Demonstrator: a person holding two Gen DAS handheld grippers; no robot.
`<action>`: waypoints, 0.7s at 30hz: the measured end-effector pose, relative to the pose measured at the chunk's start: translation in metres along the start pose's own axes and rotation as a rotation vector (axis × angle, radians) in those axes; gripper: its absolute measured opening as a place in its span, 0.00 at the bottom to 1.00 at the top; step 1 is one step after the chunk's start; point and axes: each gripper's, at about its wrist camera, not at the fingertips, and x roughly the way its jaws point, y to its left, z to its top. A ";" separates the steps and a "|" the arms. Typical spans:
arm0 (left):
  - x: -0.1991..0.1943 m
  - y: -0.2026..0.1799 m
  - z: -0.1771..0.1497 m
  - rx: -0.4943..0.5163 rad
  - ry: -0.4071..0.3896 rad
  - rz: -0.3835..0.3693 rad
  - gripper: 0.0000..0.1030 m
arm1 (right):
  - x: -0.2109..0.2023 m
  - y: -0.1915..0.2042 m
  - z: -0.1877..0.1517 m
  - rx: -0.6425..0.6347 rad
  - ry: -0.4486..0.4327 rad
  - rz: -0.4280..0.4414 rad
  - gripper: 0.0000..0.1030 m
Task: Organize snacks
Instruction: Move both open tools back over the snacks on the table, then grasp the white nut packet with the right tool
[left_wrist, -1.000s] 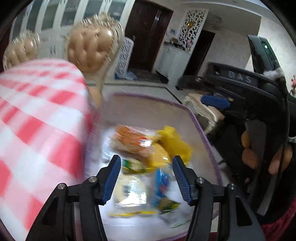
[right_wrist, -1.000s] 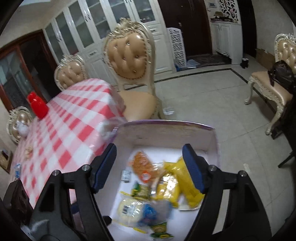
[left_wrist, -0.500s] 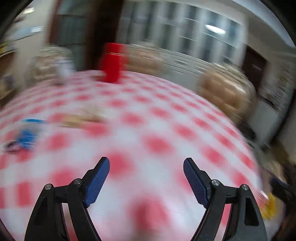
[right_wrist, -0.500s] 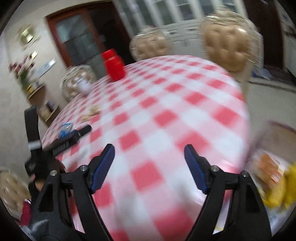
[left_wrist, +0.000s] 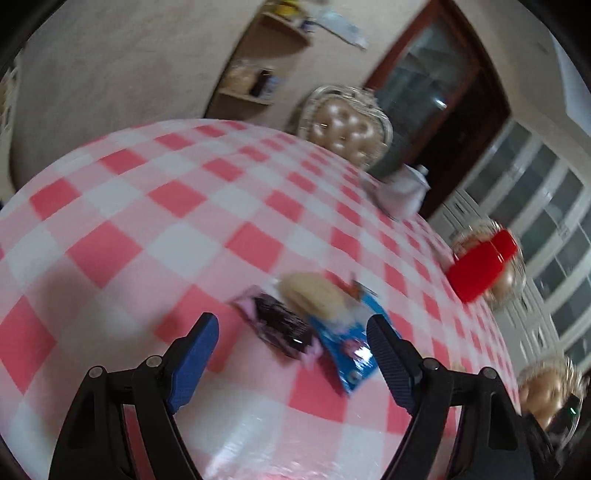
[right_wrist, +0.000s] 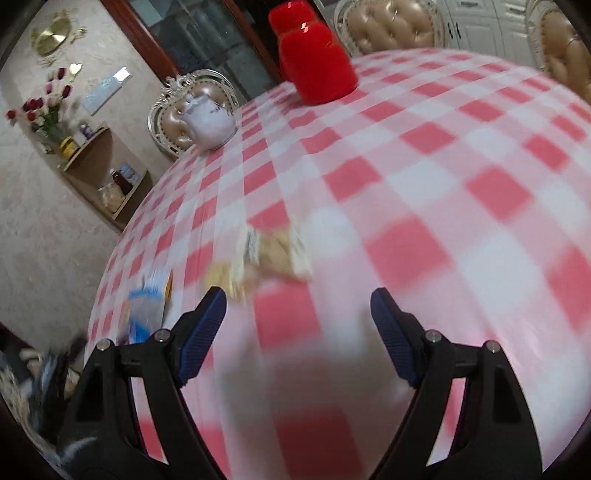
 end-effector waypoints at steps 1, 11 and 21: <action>0.003 0.004 0.001 -0.018 0.006 0.009 0.81 | 0.018 0.006 0.008 0.013 0.020 -0.010 0.80; -0.007 -0.008 -0.004 0.008 0.008 -0.006 0.81 | 0.075 0.047 0.018 -0.120 0.076 -0.177 0.53; 0.001 0.005 -0.005 -0.045 0.071 -0.033 0.81 | -0.017 0.028 -0.037 -0.124 -0.010 0.006 0.42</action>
